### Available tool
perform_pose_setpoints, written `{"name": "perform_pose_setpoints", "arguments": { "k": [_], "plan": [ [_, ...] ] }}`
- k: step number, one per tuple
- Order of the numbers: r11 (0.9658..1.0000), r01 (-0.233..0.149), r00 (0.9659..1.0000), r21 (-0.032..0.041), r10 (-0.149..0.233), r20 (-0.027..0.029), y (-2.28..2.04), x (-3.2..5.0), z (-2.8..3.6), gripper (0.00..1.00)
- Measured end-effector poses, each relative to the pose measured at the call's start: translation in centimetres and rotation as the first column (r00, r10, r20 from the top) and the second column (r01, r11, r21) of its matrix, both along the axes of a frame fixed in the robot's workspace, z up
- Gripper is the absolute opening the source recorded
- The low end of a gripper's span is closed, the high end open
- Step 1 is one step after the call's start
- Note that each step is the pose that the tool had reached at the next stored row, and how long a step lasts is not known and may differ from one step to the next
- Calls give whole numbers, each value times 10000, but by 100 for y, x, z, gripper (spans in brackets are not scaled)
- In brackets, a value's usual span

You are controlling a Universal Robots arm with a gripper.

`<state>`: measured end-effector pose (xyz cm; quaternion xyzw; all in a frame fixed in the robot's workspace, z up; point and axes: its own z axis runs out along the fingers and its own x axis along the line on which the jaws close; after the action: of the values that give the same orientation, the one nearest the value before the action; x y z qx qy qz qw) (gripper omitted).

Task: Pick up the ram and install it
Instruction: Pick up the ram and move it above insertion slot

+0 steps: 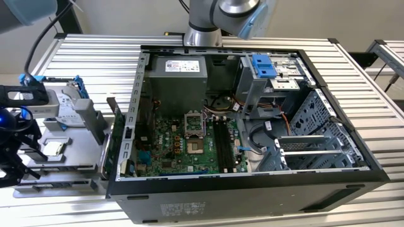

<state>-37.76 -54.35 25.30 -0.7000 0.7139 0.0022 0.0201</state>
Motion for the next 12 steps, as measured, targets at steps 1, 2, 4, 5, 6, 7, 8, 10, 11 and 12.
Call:
{"name": "perform_pose_setpoints", "arguments": {
  "k": [1, 2, 4, 5, 6, 7, 8, 10, 11, 12],
  "plan": [
    [10000, 0, 10000, 0, 0, -15, -15, -2, -7, 100],
    [10000, 0, 10000, 1, 0, -31, -32, -5, -17, 100],
    [10000, -4, 10000, 4, 4, -56, -67, -9, -35, 100],
    [10000, -6, 10000, 5, 6, -64, -81, -10, -48, 100],
    [10000, -10, 10000, 7, 10, -71, -93, -10, -61, 100],
    [10000, -16, 10000, 13, 17, -74, -103, -10, -75, 100],
    [10000, -31, 10000, 27, 31, -74, -114, -10, -89, 100],
    [9999, -78, 9999, 89, 79, -74, -130, -10, -116, 100],
    [9999, -105, 9999, 103, 106, -74, -138, -10, -133, 100],
    [9998, -140, 9999, 106, 141, -71, -138, -10, -152, 100]
  ]
}}
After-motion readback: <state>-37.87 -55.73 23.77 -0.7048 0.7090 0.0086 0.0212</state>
